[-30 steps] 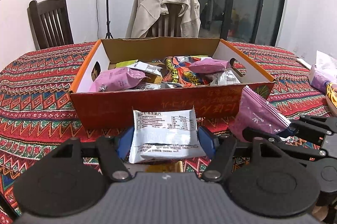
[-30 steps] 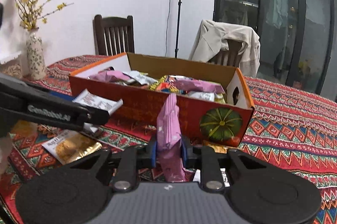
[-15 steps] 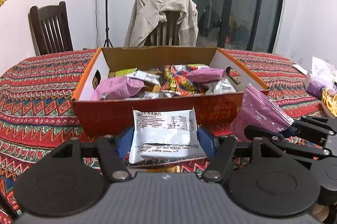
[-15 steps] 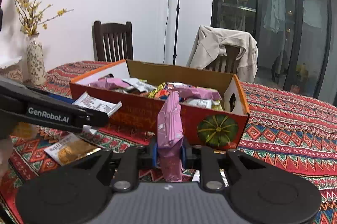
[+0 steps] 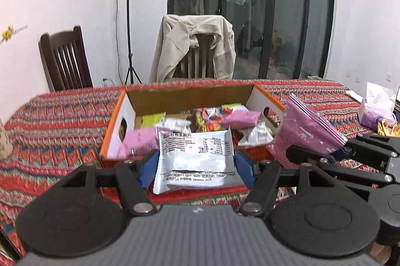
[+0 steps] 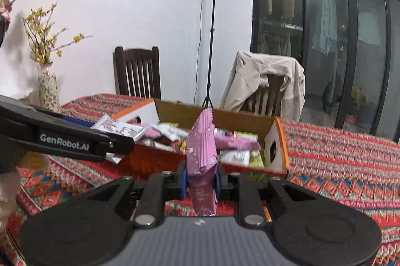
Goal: Organize snacks
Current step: 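Carry both packets up over the orange box, then lower both packets into the box and open both tools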
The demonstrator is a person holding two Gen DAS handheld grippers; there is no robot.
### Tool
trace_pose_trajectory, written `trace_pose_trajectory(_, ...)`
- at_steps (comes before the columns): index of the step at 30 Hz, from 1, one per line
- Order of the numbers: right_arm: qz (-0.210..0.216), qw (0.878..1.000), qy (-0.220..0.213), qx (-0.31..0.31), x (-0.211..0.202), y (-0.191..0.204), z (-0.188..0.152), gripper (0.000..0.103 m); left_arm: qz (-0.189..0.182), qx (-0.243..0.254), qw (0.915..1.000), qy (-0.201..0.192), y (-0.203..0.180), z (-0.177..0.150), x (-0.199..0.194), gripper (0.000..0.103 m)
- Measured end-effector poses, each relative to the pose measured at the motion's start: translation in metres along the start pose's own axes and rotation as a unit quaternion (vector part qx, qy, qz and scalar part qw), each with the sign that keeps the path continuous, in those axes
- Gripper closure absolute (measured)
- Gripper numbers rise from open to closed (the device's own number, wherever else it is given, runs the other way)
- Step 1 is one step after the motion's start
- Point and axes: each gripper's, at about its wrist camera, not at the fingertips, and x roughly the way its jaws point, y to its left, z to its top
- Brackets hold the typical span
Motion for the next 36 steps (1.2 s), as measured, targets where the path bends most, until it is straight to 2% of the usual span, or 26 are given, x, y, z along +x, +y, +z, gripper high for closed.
trace_pose_trajectory(9,-0.006,1.0,-0.021,0.007,0.015,-0.007,0.042,0.083,0.022,-0.004,0.9989,-0.04,-0.004,0.038,-0.001,0.036)
trace_pose_trajectory(20,-0.024,0.998,-0.043,0.046,0.057,-0.025,0.074,0.083,0.027,-0.059,0.9957,-0.066,0.005,0.066,0.032,0.036)
trace_pose_trajectory(26,-0.034,0.996,-0.052,0.063,0.081,-0.038,0.07,0.083,0.038,-0.079,0.9939,-0.068,0.019,0.059,0.059,0.036)
trace_pose_trajectory(36,-0.026,0.997,-0.018,0.071,0.109,-0.045,0.052,0.083,0.047,-0.067,0.9953,-0.051,0.028,0.043,0.089,0.037)
